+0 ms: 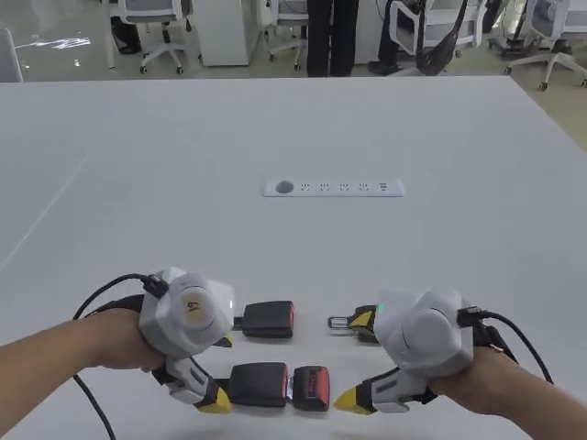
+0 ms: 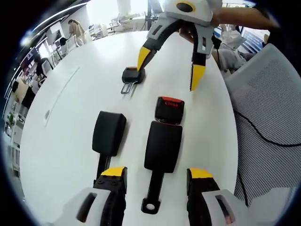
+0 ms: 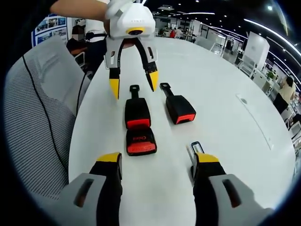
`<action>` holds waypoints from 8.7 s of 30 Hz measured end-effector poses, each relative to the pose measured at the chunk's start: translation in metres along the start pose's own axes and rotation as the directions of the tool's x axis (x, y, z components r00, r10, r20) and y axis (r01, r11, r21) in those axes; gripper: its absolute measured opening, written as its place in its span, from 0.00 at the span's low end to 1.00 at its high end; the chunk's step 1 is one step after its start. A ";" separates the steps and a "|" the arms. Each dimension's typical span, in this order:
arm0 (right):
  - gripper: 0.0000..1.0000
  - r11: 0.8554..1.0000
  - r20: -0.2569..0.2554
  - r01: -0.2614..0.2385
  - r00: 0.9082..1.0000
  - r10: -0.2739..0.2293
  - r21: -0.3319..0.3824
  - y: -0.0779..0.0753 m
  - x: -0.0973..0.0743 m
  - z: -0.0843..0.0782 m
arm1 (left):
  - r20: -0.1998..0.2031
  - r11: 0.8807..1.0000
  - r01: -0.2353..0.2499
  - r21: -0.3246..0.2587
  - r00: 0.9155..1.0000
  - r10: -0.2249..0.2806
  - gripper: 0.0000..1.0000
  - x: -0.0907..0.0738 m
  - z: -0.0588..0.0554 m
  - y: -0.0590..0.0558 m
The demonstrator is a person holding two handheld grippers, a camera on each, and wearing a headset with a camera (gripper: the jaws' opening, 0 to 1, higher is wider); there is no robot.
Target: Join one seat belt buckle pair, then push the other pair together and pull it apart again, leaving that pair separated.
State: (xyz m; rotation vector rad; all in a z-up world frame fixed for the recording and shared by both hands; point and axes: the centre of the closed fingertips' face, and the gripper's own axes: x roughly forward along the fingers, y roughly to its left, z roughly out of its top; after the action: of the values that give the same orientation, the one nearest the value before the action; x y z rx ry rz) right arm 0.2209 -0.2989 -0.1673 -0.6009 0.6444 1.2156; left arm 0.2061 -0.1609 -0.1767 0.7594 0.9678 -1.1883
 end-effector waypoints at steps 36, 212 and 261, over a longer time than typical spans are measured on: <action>0.50 1.000 -0.031 0.025 0.999 -0.025 -0.008 -0.064 -0.018 -0.033 | 0.030 0.999 -0.040 0.020 0.999 0.040 0.48 0.006 0.022 0.073; 0.29 0.995 -0.120 -0.099 0.988 0.097 -0.005 -0.064 0.073 0.009 | -0.076 0.990 0.077 0.120 0.995 -0.069 0.29 0.047 0.020 0.086; 0.30 0.995 -0.141 -0.093 0.986 0.086 -0.040 -0.061 0.064 0.002 | -0.094 0.986 0.079 0.149 0.993 -0.066 0.30 0.050 0.018 0.089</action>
State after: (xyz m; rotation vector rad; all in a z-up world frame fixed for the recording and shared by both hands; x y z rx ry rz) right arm 0.2942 -0.2707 -0.2081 -0.7068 0.7688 1.2833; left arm 0.3003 -0.1766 -0.2156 0.9109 0.9925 -1.3121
